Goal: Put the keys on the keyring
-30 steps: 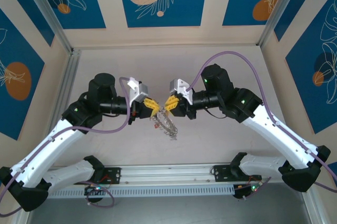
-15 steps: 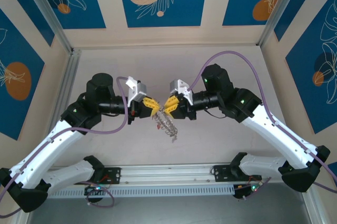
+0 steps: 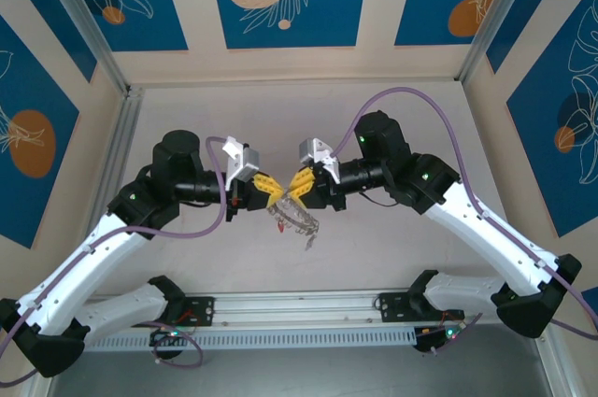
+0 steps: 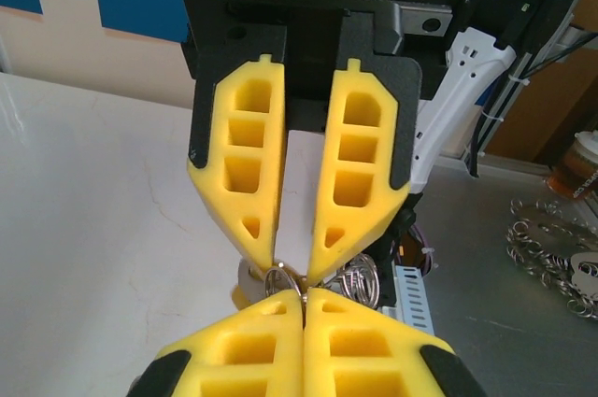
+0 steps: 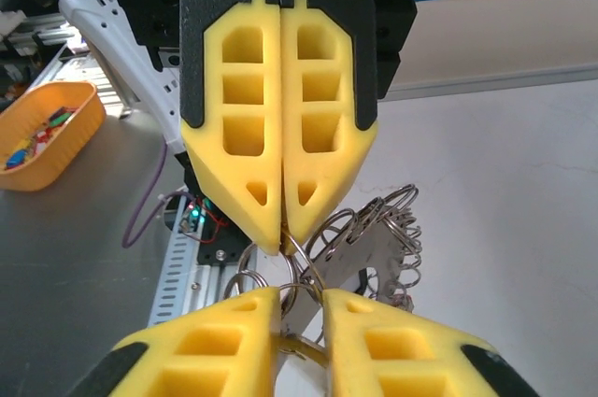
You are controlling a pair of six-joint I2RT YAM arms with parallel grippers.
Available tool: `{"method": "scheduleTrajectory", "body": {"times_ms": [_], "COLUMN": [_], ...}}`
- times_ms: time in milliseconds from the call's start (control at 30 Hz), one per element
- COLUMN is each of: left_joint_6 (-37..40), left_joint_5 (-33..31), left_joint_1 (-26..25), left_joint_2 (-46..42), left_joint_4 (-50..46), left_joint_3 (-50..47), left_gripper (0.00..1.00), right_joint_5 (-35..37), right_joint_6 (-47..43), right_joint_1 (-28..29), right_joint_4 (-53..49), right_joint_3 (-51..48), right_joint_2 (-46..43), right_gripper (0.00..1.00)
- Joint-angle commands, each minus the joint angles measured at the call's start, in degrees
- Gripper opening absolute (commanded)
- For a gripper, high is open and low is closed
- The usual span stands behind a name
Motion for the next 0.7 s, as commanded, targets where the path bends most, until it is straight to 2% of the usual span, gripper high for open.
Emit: {"method": "scheduleTrajectory", "body": {"times_ms": [0,133,233,300,667], "left_joint_6": [-0.2,0.0,-0.1,-0.1,-0.4], "left_joint_5": [2.3,2.1,2.3,2.5,3.7], "left_joint_1": [-0.1,-0.1,-0.1,-0.1,-0.1], "left_joint_2": [-0.7,-0.5,-0.2,-0.2,0.0], "left_joint_4": [3.6,3.7,3.8,3.9,2.9], "left_joint_3": [0.0,0.0,0.1,0.2,0.9], "left_gripper": [0.00,0.00,0.00,0.00,0.00], "right_joint_5": [-3.7,-4.8,-5.0,-4.9,-3.4], "right_joint_6": [0.1,0.1,0.1,0.0,0.0], "right_joint_1": [0.3,0.3,0.3,0.3,0.0], "right_joint_4": [0.8,0.7,0.7,0.7,2.1], "right_joint_3": [0.1,0.0,0.0,0.1,-0.2], "right_joint_2": [0.5,0.5,0.6,0.7,1.2], "right_gripper": [0.25,0.25,0.18,0.17,0.26]}}
